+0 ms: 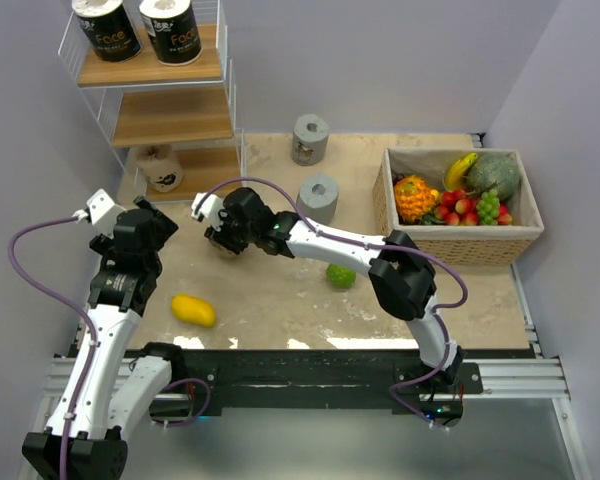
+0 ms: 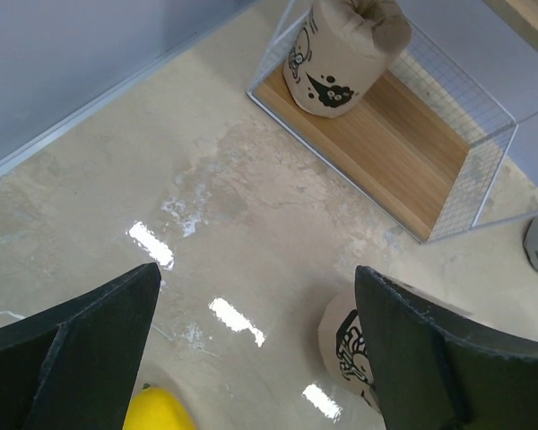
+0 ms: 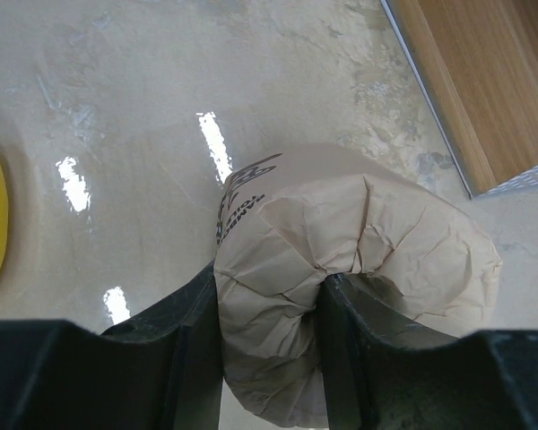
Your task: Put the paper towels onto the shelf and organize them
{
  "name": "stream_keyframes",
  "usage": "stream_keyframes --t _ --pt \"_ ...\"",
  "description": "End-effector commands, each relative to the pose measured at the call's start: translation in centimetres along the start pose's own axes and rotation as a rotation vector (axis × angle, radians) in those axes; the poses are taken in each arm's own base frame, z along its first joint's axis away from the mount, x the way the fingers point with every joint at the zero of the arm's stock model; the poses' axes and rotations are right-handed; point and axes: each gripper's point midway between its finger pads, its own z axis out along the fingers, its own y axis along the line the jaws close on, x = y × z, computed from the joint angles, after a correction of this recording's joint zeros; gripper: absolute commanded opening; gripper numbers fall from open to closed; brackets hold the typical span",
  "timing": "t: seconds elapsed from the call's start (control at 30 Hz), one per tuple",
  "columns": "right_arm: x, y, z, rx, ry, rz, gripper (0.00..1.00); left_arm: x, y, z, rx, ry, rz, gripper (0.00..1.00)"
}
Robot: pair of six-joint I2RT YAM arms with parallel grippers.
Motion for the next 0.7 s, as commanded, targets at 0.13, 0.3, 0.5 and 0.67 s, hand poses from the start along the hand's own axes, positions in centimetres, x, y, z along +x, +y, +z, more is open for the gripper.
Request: stream_keyframes --t 0.13,0.3,0.5,0.67 --pt "-5.0 -0.4 -2.3 0.029 -0.17 0.02 0.53 0.8 -2.5 -1.2 0.123 0.099 -0.003 0.99" --pt "-3.6 0.8 -1.6 0.025 -0.156 0.04 0.56 0.5 -1.1 -1.4 0.006 0.113 -0.1 0.95" --pt "-5.7 0.1 -3.9 0.088 -0.215 0.073 0.58 1.2 -0.8 -1.1 -0.092 0.202 -0.059 0.95" --pt "-9.6 -0.1 -8.3 0.082 -0.361 0.164 0.64 2.9 -3.3 -1.4 0.019 0.309 -0.071 0.95"
